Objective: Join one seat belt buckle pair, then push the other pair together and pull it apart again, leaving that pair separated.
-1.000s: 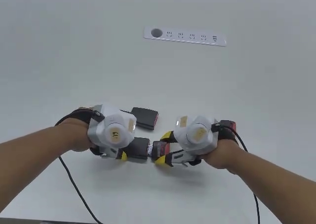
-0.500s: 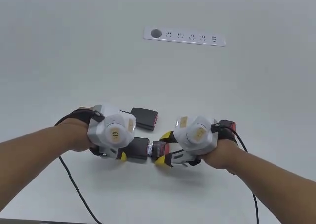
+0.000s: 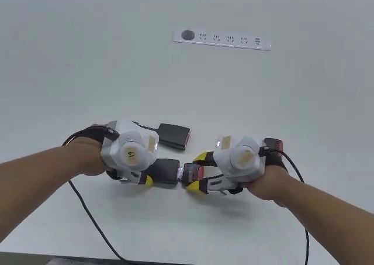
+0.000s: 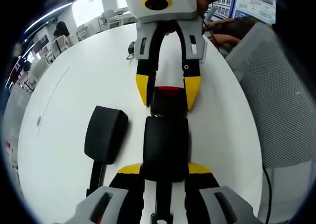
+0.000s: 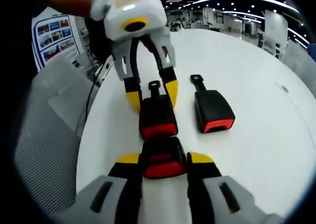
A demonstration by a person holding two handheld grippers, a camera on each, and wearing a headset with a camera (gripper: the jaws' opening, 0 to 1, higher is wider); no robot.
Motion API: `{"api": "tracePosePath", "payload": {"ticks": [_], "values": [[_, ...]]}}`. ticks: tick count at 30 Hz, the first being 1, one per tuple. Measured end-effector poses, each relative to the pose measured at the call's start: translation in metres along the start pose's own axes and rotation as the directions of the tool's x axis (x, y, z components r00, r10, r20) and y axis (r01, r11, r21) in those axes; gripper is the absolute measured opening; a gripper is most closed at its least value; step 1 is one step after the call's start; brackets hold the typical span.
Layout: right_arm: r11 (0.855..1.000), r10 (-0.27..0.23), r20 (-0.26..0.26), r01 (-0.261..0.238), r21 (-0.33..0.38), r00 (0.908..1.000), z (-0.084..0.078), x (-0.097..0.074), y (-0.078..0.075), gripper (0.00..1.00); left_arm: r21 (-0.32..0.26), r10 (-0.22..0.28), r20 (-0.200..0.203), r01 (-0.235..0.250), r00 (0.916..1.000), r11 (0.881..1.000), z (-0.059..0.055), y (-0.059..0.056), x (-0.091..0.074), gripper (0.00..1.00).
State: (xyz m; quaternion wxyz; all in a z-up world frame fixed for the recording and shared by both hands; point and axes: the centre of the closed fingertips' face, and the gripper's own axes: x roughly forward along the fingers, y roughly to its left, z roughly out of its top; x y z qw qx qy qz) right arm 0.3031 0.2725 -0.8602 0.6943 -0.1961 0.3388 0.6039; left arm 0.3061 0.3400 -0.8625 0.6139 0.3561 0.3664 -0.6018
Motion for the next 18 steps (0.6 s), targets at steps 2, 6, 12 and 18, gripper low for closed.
{"api": "tracePosePath", "payload": {"ticks": [2,6,12,18], "values": [[1.0,0.0,0.022,0.0,0.002,0.9997,0.0002,-0.0002,-0.0002,0.35,0.004,0.001,0.013,-0.001,0.9999,1.0,0.0005,-0.0003,-0.0001,0.32],[1.0,0.003,0.056,-0.003,0.001,0.9984,0.0006,-0.0011,-0.0004,0.35,0.011,0.0,0.042,0.0,0.9991,1.0,0.001,-0.0001,-0.0005,0.32],[1.0,0.003,0.113,-0.005,0.023,0.9935,0.0016,-0.0027,0.0002,0.34,0.008,0.006,0.128,-0.007,0.9918,1.0,0.0012,-0.0012,-0.0009,0.32],[1.0,0.007,0.14,-0.009,0.014,0.9901,0.0024,-0.0032,0.0007,0.34,0.025,-0.006,0.158,0.002,0.9874,1.0,0.002,-0.0013,-0.0007,0.32]]}}
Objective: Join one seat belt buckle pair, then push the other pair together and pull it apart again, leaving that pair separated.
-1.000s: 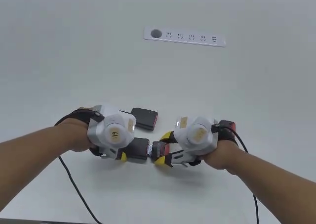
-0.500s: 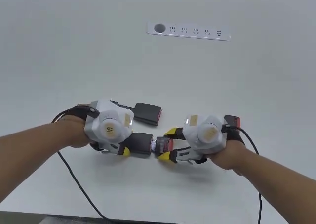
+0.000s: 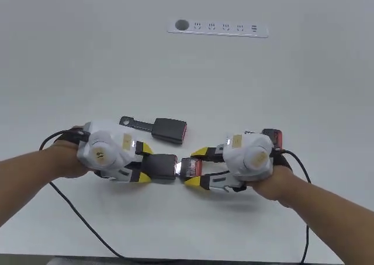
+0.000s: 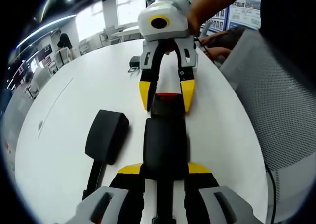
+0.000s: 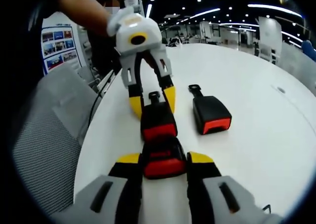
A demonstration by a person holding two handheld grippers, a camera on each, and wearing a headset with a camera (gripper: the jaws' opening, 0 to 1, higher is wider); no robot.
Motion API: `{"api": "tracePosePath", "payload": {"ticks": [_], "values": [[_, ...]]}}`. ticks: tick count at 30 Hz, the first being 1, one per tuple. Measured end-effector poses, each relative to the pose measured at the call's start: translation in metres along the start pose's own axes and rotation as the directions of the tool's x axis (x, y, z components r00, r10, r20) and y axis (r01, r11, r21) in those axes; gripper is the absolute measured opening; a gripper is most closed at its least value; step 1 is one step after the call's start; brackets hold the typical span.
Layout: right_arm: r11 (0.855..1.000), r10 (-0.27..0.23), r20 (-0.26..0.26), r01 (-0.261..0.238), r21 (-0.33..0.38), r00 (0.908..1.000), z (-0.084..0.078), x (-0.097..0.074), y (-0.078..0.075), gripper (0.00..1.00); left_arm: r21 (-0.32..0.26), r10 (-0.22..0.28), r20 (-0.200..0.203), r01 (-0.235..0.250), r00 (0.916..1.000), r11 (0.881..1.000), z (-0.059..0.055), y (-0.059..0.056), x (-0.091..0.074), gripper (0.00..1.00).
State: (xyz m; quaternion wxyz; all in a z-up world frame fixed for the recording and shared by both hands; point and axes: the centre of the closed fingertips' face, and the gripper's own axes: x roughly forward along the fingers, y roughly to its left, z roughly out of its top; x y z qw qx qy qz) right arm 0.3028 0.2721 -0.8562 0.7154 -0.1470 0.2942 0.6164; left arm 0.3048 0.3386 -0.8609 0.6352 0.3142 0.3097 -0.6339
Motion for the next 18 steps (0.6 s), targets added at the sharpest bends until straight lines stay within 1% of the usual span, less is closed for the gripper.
{"api": "tracePosePath", "payload": {"ticks": [4,7,11,18], "values": [[1.0,0.012,0.025,-0.012,0.014,0.9996,-0.0011,-0.0006,-0.0011,0.34,0.008,-0.003,0.01,0.003,0.9999,1.0,0.0006,-0.0007,-0.0003,0.31],[1.0,0.009,0.017,-0.009,0.0,0.9998,0.0004,-0.0006,0.0004,0.34,0.005,-0.002,0.018,0.002,0.9998,1.0,0.001,-0.0007,-0.0005,0.31],[1.0,0.002,0.031,-0.002,0.01,0.9995,-0.0003,-0.0011,0.0007,0.34,0.005,0.0,0.025,-0.001,0.9997,1.0,0.0011,-0.0008,-0.0005,0.31],[1.0,0.004,0.035,-0.004,0.005,0.9994,-0.0005,-0.001,0.0009,0.34,0.013,0.007,0.039,-0.007,0.9992,1.0,0.0012,-0.0013,-0.0007,0.31]]}}
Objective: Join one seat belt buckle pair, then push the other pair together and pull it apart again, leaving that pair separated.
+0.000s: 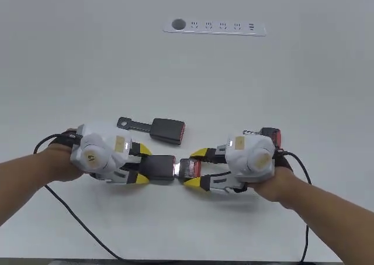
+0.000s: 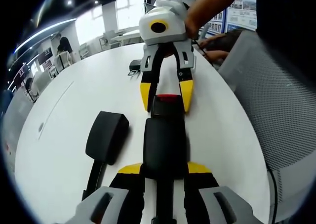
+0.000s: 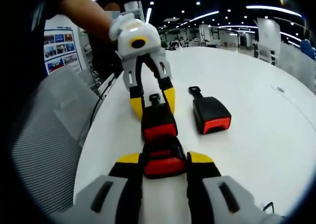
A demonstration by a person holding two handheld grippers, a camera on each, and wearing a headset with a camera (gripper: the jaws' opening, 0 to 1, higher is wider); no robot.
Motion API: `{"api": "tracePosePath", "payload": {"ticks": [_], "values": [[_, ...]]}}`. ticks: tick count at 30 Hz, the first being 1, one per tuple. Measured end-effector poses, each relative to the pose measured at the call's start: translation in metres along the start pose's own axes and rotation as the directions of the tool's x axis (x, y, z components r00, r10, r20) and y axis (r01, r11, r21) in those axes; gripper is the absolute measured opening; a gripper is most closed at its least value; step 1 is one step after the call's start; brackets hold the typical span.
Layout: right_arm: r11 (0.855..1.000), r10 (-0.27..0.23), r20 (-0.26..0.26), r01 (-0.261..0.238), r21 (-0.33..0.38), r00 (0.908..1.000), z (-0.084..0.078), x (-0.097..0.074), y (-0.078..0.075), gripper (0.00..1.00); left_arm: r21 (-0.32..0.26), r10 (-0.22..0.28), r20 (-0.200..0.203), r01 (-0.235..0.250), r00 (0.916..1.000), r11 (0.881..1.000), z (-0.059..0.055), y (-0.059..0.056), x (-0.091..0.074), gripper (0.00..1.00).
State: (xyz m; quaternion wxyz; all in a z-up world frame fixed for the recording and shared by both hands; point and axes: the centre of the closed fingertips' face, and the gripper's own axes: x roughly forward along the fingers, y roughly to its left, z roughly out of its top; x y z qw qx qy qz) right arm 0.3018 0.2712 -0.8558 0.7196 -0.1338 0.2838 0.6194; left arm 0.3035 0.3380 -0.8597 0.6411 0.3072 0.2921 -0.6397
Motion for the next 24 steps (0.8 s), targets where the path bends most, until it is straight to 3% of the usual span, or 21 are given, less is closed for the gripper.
{"api": "tracePosePath", "payload": {"ticks": [24], "values": [[1.0,-0.008,0.025,0.007,0.008,0.9997,0.0007,-0.0007,0.0,0.34,-0.022,0.006,0.017,-0.006,0.9998,1.0,0.0004,0.0008,-0.0006,0.31]]}}
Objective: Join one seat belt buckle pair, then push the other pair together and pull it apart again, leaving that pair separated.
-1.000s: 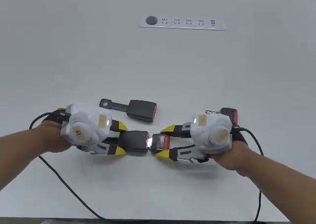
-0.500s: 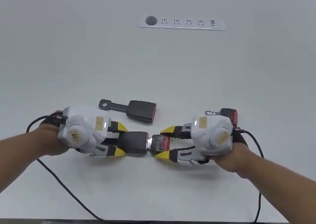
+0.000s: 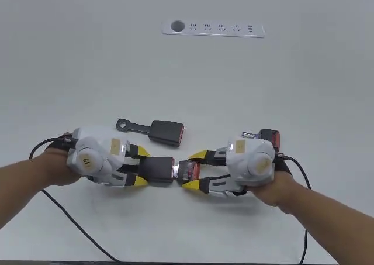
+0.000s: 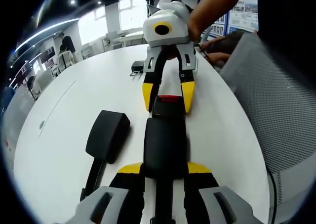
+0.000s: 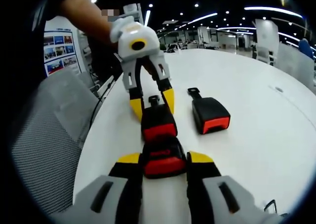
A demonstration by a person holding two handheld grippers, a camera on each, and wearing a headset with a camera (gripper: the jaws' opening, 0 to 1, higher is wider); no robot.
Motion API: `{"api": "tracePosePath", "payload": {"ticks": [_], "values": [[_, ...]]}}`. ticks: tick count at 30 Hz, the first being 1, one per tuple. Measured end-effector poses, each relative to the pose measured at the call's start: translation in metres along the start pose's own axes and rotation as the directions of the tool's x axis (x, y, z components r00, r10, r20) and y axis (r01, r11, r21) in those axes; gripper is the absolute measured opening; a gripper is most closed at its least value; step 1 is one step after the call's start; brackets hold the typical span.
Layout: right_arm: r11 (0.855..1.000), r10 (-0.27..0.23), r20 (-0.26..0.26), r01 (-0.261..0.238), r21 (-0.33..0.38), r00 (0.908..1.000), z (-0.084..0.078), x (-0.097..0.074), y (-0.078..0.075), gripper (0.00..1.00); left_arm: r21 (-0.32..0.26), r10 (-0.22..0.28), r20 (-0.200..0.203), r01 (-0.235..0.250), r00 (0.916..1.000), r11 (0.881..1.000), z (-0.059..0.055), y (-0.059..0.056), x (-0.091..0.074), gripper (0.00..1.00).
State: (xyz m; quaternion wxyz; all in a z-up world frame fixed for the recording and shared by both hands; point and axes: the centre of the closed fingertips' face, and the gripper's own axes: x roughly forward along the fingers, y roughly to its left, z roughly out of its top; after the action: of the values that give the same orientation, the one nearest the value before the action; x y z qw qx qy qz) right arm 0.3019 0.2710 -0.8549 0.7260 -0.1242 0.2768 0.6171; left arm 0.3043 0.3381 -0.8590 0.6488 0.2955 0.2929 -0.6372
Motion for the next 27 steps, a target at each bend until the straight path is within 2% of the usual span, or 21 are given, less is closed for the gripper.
{"api": "tracePosePath", "payload": {"ticks": [8,15,17,19,21,23,25,27], "values": [[1.0,-0.002,-0.004,0.001,-0.001,1.0,-0.001,0.001,0.0,0.34,-0.007,0.002,0.001,-0.002,1.0,1.0,0.001,-0.001,0.001,0.32],[1.0,-0.018,-0.03,0.018,-0.013,0.9994,0.0,0.002,0.002,0.36,-0.009,0.0,-0.017,0.0,0.9999,1.0,0.002,0.0,0.001,0.33],[1.0,-0.028,-0.033,0.028,-0.003,0.9991,0.001,0.002,0.001,0.37,-0.017,-0.002,-0.037,0.002,0.9993,1.0,0.002,0.0,0.002,0.33],[0.999,-0.037,-0.07,0.036,-0.009,0.9969,-0.004,0.003,0.002,0.38,-0.015,-0.006,-0.05,0.006,0.9987,1.0,0.003,-0.001,0.002,0.33],[0.997,-0.071,-0.054,0.073,0.028,0.996,0.0,0.004,0.001,0.4,-0.027,-0.004,-0.068,0.002,0.9977,1.0,0.002,0.0,0.003,0.34],[0.994,-0.072,-0.024,0.074,0.075,0.9971,0.007,0.005,0.002,0.56,-0.104,0.016,-0.095,-0.026,0.9954,0.994,0.001,-0.001,0.002,0.36],[0.99,-0.096,0.01,0.095,0.105,0.9953,0.015,0.002,-0.001,0.73,-0.118,0.017,-0.076,-0.026,0.9969,0.993,0.006,-0.003,0.001,0.49],[0.989,-0.121,0.02,0.119,0.091,0.9925,0.019,-0.004,-0.004,0.75,-0.123,0.041,-0.062,-0.049,0.9972,0.991,0.01,-0.002,-0.002,0.65]]}}
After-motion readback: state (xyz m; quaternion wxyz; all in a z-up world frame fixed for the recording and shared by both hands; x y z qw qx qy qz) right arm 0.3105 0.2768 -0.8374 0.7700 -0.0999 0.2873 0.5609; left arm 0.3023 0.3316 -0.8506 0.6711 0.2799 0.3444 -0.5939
